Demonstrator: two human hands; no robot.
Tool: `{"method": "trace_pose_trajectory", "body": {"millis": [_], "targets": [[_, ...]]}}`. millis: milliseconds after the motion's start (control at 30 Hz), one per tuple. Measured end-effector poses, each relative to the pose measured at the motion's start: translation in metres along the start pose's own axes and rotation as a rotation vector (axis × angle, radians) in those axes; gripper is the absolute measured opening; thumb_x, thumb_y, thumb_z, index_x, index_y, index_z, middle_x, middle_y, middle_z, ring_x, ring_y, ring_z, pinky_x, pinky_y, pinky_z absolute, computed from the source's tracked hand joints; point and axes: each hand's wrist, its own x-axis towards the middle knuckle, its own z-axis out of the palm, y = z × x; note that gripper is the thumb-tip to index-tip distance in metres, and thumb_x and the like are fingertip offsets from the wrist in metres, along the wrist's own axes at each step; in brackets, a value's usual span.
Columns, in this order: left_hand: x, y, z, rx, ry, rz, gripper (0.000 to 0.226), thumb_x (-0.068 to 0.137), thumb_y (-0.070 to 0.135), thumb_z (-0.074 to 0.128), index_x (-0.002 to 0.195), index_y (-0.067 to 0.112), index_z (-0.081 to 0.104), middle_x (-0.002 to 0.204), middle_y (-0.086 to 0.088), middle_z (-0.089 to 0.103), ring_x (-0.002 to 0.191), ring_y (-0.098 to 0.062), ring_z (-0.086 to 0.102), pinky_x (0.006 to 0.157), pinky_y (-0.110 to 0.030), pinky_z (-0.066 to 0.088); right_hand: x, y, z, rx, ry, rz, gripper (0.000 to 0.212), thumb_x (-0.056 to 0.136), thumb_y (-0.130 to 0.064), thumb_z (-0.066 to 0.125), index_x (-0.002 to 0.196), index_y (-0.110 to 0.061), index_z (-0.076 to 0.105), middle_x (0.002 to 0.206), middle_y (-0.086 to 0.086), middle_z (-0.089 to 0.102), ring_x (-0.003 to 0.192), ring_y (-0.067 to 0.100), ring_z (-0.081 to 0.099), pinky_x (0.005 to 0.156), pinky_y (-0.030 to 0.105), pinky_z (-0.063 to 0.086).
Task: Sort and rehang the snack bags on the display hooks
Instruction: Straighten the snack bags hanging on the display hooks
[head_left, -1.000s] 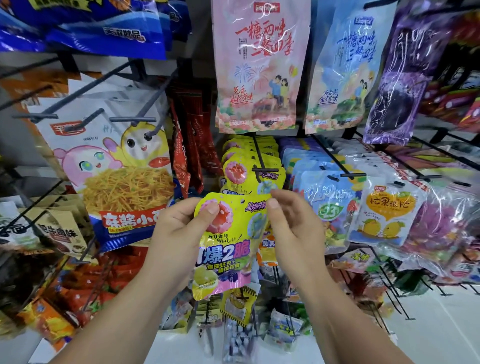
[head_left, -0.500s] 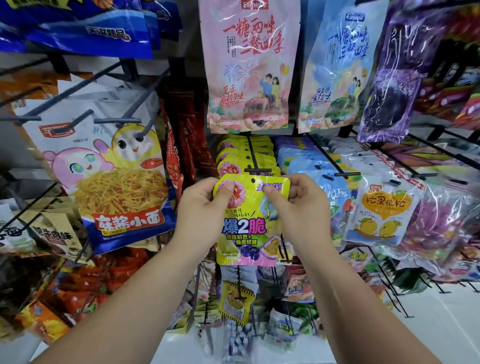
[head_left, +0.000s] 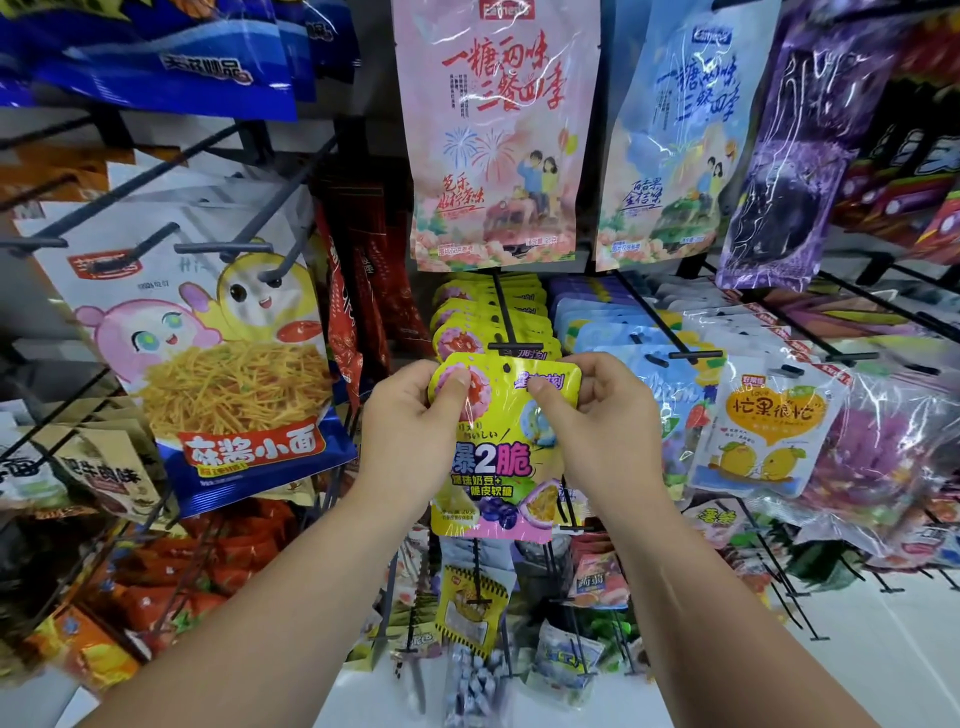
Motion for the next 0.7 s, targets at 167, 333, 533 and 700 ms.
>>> {"method": "trace_pose_trajectory", "body": {"millis": [167,333,533,700], "targets": [[0.006,-0.007,0.002,0.05,0.02,0.004,0.031,0.101,0.028,0.06,0.078,0.01,0.069,0.076,-0.013,0.069,0.073,-0.035,0.063,0.071,-0.049,0.053,-0.001,-0.001,0.003,-0.119,0.025,-0.08,0.037,0.087,-0.036,0.079,0.118,-0.028,0.06,0.078,-0.008,0.051,0.063,0.012,0.051,0.062,0.029,0.044],[0.02,-0.011,0.009,0.134,0.042,0.049,0.038,0.103,0.031,0.057,0.079,0.002,0.06,0.075,-0.024,0.057,0.061,-0.028,0.045,0.058,-0.038,0.037,-0.012,0.014,0.01,-0.472,0.16,-0.544,0.046,0.074,-0.023,0.087,0.115,-0.013,0.069,0.124,0.011,0.058,0.112,0.031,0.056,0.094,0.044,0.048],[0.033,-0.019,0.018,0.229,0.092,0.044,0.033,0.103,0.033,0.055,0.074,0.018,0.055,0.064,0.003,0.045,0.058,-0.017,0.04,0.058,-0.035,0.032,-0.003,0.023,0.016,-0.924,-0.056,-0.552,0.069,0.064,-0.047,0.088,0.125,-0.021,0.067,0.147,0.002,0.055,0.146,0.032,0.037,0.111,0.051,0.024],[0.022,-0.021,0.02,0.31,0.1,0.028,0.021,0.101,0.035,0.058,0.092,0.016,0.059,0.072,-0.001,0.058,0.061,-0.018,0.051,0.057,-0.036,0.04,-0.002,0.023,0.019,-0.993,-0.081,-0.526,0.073,0.066,-0.047,0.086,0.131,-0.024,0.064,0.154,0.003,0.049,0.152,0.035,0.026,0.117,0.063,0.014]]}}
